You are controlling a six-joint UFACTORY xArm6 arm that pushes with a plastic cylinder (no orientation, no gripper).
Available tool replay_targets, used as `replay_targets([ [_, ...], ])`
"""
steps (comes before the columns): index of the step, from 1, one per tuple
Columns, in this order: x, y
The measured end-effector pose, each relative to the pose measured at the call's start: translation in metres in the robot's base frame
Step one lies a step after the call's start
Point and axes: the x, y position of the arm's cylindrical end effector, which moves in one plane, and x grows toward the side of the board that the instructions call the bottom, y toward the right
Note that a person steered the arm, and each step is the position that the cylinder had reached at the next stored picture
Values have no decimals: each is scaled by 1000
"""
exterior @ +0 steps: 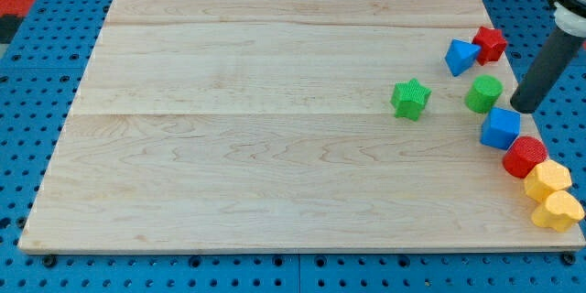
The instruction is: Keep green circle in between green star and blue triangle
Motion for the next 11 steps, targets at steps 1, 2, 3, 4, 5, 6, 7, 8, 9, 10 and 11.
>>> replay_targets([
  [1, 0, -6],
  [2, -1, -13],
  [3, -10, -14],
  [4, -10, -14],
  [5, -11, -27],
  [6, -11, -45],
  [7, -11, -72],
  [8, -11, -104],
  [9, -11, -102],
  [10, -12, -91],
  [11, -39, -99],
])
